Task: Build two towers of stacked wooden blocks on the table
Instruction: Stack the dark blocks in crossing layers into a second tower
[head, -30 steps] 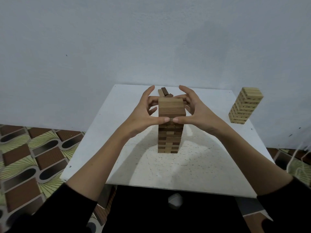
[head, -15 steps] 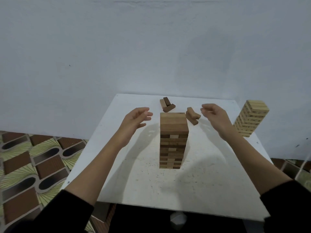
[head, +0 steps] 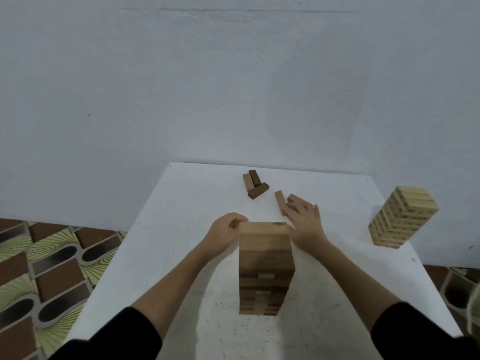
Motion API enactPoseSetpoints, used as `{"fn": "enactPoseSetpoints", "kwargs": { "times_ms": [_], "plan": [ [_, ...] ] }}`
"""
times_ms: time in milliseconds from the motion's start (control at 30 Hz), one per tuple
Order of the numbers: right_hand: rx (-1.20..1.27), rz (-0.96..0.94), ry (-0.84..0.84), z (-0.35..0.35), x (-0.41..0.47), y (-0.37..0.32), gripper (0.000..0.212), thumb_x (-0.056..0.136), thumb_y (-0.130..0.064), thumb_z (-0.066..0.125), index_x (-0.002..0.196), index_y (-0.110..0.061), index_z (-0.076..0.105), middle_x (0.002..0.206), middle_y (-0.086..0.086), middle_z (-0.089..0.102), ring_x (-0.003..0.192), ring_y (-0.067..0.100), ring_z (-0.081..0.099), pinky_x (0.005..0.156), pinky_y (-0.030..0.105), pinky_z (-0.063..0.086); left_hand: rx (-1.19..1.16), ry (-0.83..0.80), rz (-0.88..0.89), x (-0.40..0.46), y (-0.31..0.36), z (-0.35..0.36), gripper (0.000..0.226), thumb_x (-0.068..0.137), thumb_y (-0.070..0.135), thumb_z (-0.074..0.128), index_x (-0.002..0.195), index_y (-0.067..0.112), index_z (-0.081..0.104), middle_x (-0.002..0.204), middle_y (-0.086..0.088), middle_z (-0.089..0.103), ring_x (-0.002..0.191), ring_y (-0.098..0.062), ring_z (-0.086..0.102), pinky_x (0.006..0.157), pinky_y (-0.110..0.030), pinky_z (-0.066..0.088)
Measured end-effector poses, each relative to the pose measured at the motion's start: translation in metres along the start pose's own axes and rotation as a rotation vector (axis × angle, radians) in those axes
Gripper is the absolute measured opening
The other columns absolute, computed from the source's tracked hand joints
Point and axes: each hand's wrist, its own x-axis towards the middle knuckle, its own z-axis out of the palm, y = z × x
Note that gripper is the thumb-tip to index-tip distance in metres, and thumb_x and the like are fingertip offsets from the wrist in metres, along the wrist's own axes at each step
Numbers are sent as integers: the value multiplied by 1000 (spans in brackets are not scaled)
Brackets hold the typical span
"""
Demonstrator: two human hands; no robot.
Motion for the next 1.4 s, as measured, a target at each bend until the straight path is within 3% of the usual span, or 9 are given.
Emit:
{"fn": "enactPoseSetpoints", "kwargs": {
  "times_ms": [167,333,433,633,833,967,1100,1200,1400],
  "plan": [
    [107,-76,96,15,5,-1,47,79,-29,38,103,-3,67,105,19,65,96,40,62,81,55,49,179,-109,72,31,-7,16,37,90,13,61,126,9,55,122,2,45,111,-13,45,91,-8,34],
    [144,133,72,6,16,21,49,84,-13,40,131,-11,51,136,24,44,124,46,40,102,54,34,405,-208,100,54,-10,29,84,73,64,48,142,16,39,149,-6,25,135,-26,24,110,-30,16],
    [173,98,-2,9,18,22,52,83,-12,40,135,-13,46,127,21,47,114,44,43,90,41,36,500,-216,95,60,-12,34,102,62,78,32,143,16,36,154,-8,17,136,-29,21,112,-39,19],
    [328,1,-24,10,24,1,47,89,-17,59,133,-7,48,126,16,43,116,33,40,98,31,31,494,-171,186,66,-11,35,59,88,27,66,137,5,41,154,-8,22,143,-24,17,108,-26,12],
    [521,-79,-187,2,23,-9,101,68,-29,83,146,-7,22,143,7,28,106,18,43,73,2,37,211,-156,123,54,-18,22,55,65,38,75,109,14,52,147,-7,32,124,-20,40,92,-22,38],
    [518,-135,-278,-2,23,-14,118,57,-49,73,149,-15,8,147,4,23,106,15,37,92,22,37,214,-230,153,51,-14,19,76,67,40,69,133,15,41,147,-6,29,121,-20,41,100,-30,38],
    [453,-181,-351,-2,22,-12,120,63,-48,79,150,-20,0,155,1,10,138,24,19,112,38,29,199,-247,112,48,-11,18,89,69,49,65,144,18,27,144,-2,33,117,-13,40,100,-26,36],
    [411,-212,-349,1,21,-12,114,72,-44,78,150,-19,-1,156,0,4,142,22,7,116,37,15,159,-245,82,47,-10,19,89,69,50,63,144,19,26,137,1,37,115,-14,43,100,-26,39],
    [419,-162,-272,3,20,-12,108,65,-55,71,148,-12,17,153,4,19,140,23,20,115,39,22,63,-204,69,45,-13,18,88,65,43,67,142,18,29,125,4,40,95,-8,51,77,-4,41]
  ]
}}
